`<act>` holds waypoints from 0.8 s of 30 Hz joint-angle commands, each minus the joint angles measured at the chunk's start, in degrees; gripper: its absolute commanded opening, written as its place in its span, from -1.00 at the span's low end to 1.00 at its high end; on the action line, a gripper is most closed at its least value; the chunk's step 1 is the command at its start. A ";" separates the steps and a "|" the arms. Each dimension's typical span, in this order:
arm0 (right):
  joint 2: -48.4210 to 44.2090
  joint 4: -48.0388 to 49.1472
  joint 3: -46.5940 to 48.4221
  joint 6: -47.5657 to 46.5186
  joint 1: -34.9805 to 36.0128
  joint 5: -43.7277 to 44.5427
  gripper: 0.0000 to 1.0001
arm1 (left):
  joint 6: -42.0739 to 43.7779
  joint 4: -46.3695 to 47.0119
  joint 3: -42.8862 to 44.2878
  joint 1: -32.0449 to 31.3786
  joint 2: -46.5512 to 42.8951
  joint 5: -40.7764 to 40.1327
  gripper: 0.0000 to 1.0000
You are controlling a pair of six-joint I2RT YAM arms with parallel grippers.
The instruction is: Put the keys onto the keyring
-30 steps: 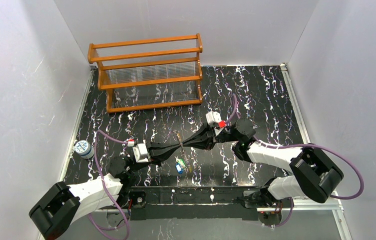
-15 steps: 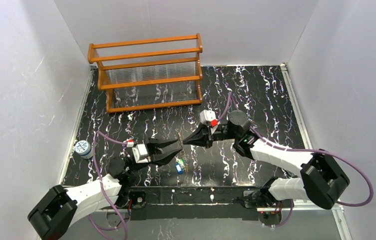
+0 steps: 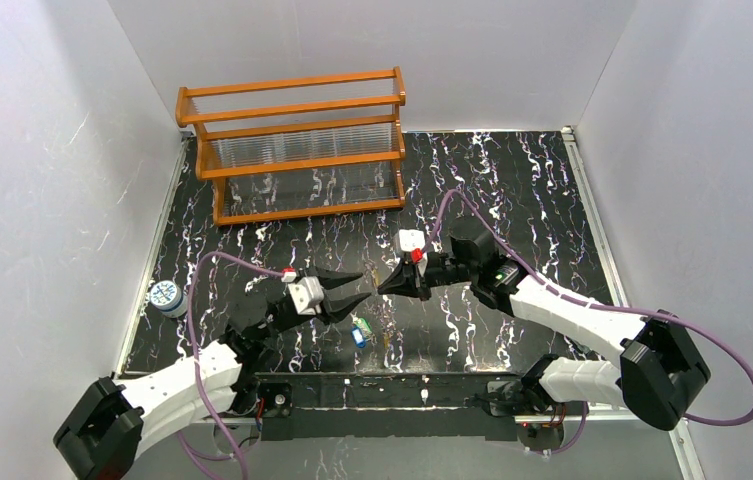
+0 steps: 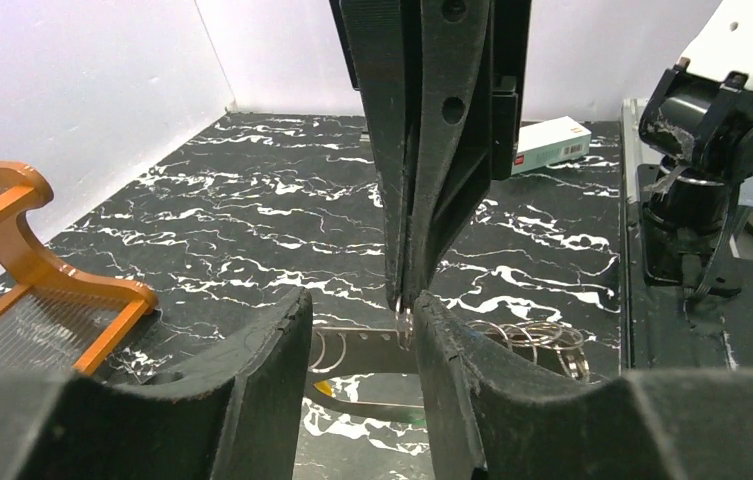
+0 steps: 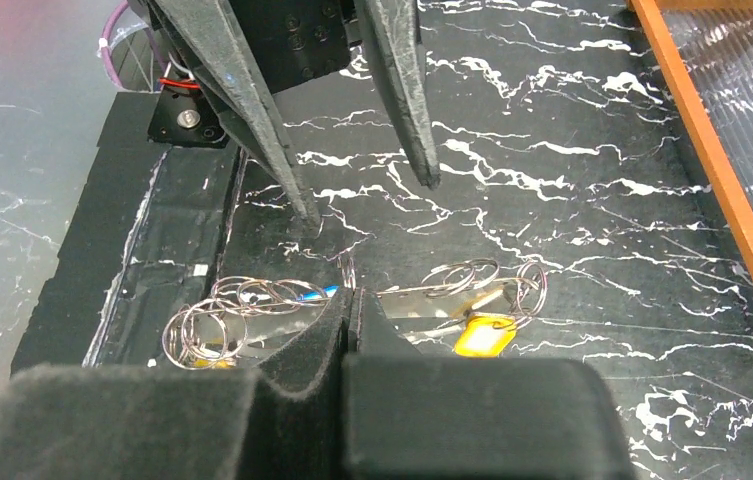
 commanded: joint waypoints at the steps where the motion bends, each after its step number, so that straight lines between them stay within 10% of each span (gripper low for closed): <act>1: -2.09 -0.64 1.93 -1.88 0.20 -0.12 -0.97 | 4.29 -7.80 4.41 -0.19 1.28 1.98 -0.21; 24: -0.35 1.81 1.33 0.16 0.15 0.73 -0.97 | 4.99 -11.12 8.11 -0.22 7.95 7.98 -1.00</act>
